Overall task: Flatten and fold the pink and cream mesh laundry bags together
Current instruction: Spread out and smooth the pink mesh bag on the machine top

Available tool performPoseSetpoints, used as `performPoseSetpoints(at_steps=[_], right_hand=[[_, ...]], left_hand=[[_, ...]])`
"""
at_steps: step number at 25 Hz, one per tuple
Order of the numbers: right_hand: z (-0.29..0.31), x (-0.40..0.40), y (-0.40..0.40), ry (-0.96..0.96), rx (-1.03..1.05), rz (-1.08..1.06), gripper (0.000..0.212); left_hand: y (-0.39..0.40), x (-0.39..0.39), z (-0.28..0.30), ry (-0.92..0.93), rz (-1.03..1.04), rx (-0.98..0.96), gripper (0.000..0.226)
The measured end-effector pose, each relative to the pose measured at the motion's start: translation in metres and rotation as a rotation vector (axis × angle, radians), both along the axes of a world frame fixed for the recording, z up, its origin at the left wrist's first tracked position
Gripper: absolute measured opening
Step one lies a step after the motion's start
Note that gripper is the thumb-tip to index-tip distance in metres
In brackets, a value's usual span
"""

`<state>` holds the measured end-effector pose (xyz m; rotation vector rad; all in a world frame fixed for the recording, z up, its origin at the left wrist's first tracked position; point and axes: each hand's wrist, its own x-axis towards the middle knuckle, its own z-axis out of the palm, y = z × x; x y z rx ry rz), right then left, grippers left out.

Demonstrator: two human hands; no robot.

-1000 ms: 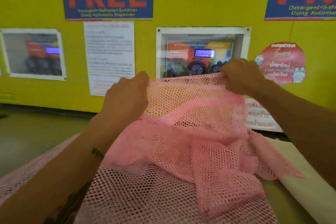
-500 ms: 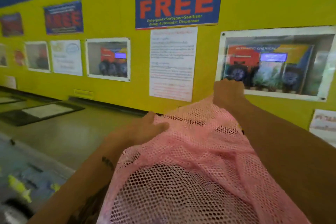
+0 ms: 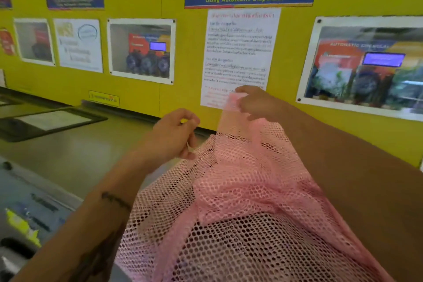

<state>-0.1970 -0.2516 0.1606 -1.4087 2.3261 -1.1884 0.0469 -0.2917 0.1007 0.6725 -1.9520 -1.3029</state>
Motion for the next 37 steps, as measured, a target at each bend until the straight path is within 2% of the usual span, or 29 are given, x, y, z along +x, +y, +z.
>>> performPoseSetpoints(at_steps=[2, 4, 6, 8, 11, 13, 15, 18, 19, 21, 25, 27, 29, 30, 34, 37], right_hand=[[0.006, 0.008, 0.001, 0.13, 0.179, 0.043, 0.057], [0.009, 0.018, 0.015, 0.281, 0.342, 0.078, 0.048], [0.01, 0.032, 0.037, 0.33, 0.552, 0.179, 0.038], [0.011, 0.048, 0.065, 0.392, 0.652, 0.249, 0.028], [0.017, 0.068, 0.113, 0.578, 0.593, 0.257, 0.013], [0.014, 0.081, 0.141, 0.528, 0.605, 0.267, 0.01], [-0.006, 0.092, 0.159, 0.524, 0.712, 0.289, 0.014], [-0.056, 0.089, 0.161, 0.648, 0.824, 0.228, 0.04], [-0.07, 0.086, 0.159, 0.64, 0.784, 0.213, 0.042], [-0.079, 0.079, 0.156, 0.582, 0.662, 0.241, 0.032], [-0.038, 0.081, 0.165, 0.508, 0.461, 0.348, 0.012], [-0.011, 0.096, 0.178, 0.302, 0.301, 0.516, 0.012], [0.002, 0.111, 0.185, 0.068, 0.317, 0.699, 0.021], [0.002, 0.115, 0.184, 0.05, 0.358, 0.735, 0.027], [-0.025, 0.102, 0.168, 0.263, 0.344, 0.572, 0.024], [-0.043, 0.095, 0.167, 0.375, 0.534, 0.492, 0.03]], left_hand=[[0.001, 0.007, -0.001, -0.238, -0.058, -0.028, 0.032], [0.01, 0.011, -0.011, -0.547, -0.204, -0.148, 0.057], [0.02, 0.009, -0.019, -0.657, -0.307, -0.219, 0.074], [0.023, 0.005, -0.019, -0.609, -0.346, -0.23, 0.069], [0.023, -0.004, -0.02, -0.442, -0.325, -0.226, 0.049], [0.023, -0.009, -0.021, -0.348, -0.256, -0.195, 0.043], [0.019, -0.013, -0.025, -0.31, -0.167, -0.17, 0.038], [0.014, -0.017, -0.036, -0.36, -0.027, -0.232, 0.035], [0.015, -0.016, -0.039, -0.371, 0.0, -0.257, 0.035], [0.018, -0.012, -0.039, -0.351, 0.015, -0.26, 0.033], [0.015, 0.007, -0.031, -0.239, 0.034, -0.168, 0.022], [0.008, 0.018, -0.023, -0.174, 0.046, -0.119, 0.022], [-0.003, 0.031, -0.015, -0.194, 0.099, -0.153, 0.026], [-0.011, 0.038, -0.011, -0.248, 0.144, -0.196, 0.029], [-0.027, 0.06, -0.009, -0.49, 0.325, -0.367, 0.052], [-0.001, 0.053, -0.009, -0.46, 0.212, -0.474, 0.047]])
